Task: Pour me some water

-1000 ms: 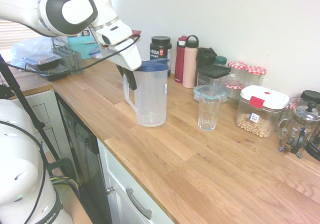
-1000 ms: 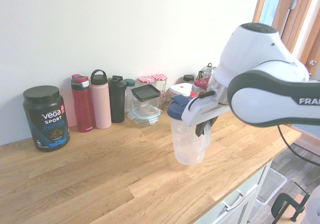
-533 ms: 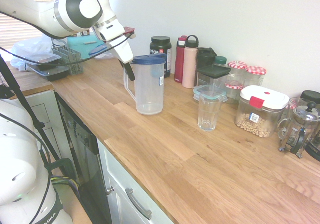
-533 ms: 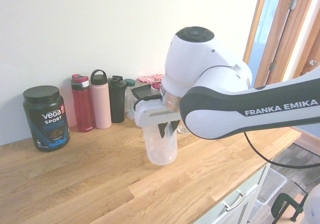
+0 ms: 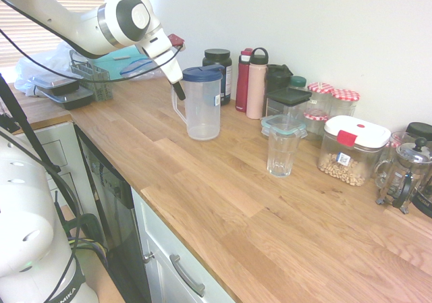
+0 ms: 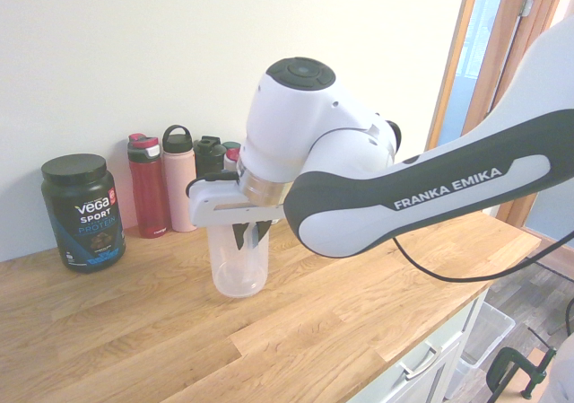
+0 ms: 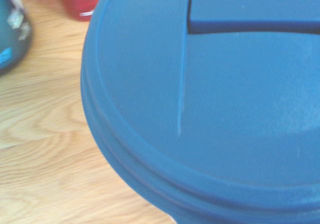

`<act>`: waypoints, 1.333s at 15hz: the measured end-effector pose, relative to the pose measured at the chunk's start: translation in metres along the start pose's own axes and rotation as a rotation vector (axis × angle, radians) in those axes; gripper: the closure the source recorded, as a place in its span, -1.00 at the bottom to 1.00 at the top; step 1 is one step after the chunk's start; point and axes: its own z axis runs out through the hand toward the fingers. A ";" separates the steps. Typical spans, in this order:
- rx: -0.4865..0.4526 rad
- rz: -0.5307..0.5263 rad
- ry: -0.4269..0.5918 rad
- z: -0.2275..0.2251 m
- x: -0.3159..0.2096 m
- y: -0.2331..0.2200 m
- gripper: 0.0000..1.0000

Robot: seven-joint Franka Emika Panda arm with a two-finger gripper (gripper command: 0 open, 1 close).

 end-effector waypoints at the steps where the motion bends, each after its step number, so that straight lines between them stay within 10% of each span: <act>1: -0.001 -0.008 -0.002 0.005 -0.005 -0.006 1.00; 3: -0.005 -0.012 -0.009 0.015 -0.015 -0.018 1.00; 4: -0.008 -0.008 -0.014 0.019 -0.018 -0.022 -1.00; 20: -0.124 -0.093 -0.049 0.025 -0.032 -0.005 -1.00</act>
